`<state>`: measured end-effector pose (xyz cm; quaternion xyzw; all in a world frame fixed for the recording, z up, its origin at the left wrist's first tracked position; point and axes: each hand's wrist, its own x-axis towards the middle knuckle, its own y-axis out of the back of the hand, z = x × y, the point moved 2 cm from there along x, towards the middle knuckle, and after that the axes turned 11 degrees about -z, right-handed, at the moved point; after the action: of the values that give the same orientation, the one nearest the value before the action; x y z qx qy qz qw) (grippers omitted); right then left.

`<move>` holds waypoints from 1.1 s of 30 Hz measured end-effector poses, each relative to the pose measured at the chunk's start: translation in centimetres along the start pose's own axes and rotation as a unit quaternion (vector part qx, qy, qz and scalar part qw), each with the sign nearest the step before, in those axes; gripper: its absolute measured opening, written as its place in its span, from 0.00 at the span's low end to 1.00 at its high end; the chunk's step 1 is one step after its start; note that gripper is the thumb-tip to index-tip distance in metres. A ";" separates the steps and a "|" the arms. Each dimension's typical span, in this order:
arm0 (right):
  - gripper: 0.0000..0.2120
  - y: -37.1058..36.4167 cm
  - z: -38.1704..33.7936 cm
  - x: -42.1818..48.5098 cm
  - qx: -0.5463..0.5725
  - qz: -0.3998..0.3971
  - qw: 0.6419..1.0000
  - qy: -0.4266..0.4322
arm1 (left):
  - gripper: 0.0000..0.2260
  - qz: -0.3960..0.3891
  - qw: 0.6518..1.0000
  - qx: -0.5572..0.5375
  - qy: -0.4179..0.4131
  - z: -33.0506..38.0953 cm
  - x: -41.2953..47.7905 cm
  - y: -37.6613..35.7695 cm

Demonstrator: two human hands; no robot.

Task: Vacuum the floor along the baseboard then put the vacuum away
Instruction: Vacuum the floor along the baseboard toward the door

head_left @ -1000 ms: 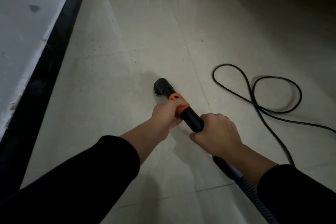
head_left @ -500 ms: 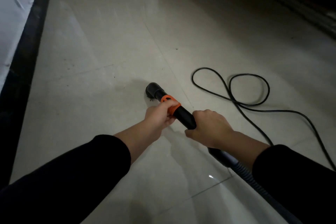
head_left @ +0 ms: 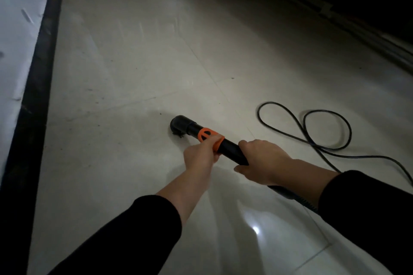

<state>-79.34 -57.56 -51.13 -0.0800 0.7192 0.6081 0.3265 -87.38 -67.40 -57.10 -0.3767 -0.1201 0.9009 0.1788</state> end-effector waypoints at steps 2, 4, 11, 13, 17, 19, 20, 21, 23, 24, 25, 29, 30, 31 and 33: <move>0.17 1.2 -1.0 0.9 -0.019 -0.004 1.000 -0.009 | 0.13 0.008 1.000 -0.028 -0.003 0.9 0.4 0.3; 0.17 2.2 -1.7 1.7 -0.038 -0.009 0.999 -0.017 | 0.10 0.009 0.998 -0.063 -0.007 1.8 0.7 0.3; 0.15 3.2 -3.4 4.9 -0.047 0.008 0.999 -0.006 | 0.10 0.049 0.991 -0.119 -0.031 3.8 3.0 0.9; 0.15 3.0 -3.7 5.6 -0.043 0.010 0.999 -0.003 | 0.10 0.047 0.992 -0.109 -0.031 4.2 3.5 1.3; 0.14 3.3 -4.1 6.5 -0.037 0.011 0.999 0.003 | 0.08 0.023 0.997 -0.063 -0.033 5.0 4.1 2.4; 0.14 3.3 -4.4 6.5 -0.034 0.017 0.999 0.010 | 0.08 0.020 0.997 -0.062 -0.035 5.1 3.8 2.7; 0.14 3.2 -4.5 6.4 -0.031 0.022 0.999 0.013 | 0.09 0.021 0.997 -0.062 -0.035 5.1 3.7 2.8; 0.13 3.0 -4.5 6.3 -0.027 0.025 0.999 0.015 | 0.09 0.022 0.997 -0.062 -0.033 5.0 3.5 2.9; 0.13 2.6 -4.5 6.1 -0.023 0.028 0.999 0.022 | 0.09 0.018 0.997 -0.068 -0.031 4.8 3.0 3.2; 0.13 2.5 -4.5 6.0 -0.021 0.028 0.999 0.029 | 0.09 0.016 0.997 -0.074 -0.031 4.8 2.7 3.4; 0.13 2.4 -4.5 5.9 -0.018 0.027 0.999 0.036 | 0.09 0.015 0.996 -0.079 -0.032 4.7 2.4 3.6; 0.14 1.6 -4.9 5.3 -0.010 0.025 0.998 0.064 | 0.11 0.014 0.995 -0.093 -0.028 4.2 1.4 4.9; 0.14 1.3 -5.2 5.2 -0.011 0.026 0.997 0.069 | 0.11 0.016 0.995 -0.095 -0.026 4.0 1.1 5.3; 0.14 1.0 -5.4 5.1 -0.011 0.026 0.997 0.075 | 0.11 0.019 0.995 -0.096 -0.023 3.9 0.8 5.7; 0.14 0.6 -5.7 4.8 -0.010 0.026 0.996 0.087 | 0.11 0.027 0.994 -0.100 -0.017 3.6 0.3 6.3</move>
<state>-85.48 -61.36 -53.14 -0.1173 0.7407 0.6140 0.2462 -91.61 -73.32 -57.04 -0.3800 -0.2023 0.8954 0.1137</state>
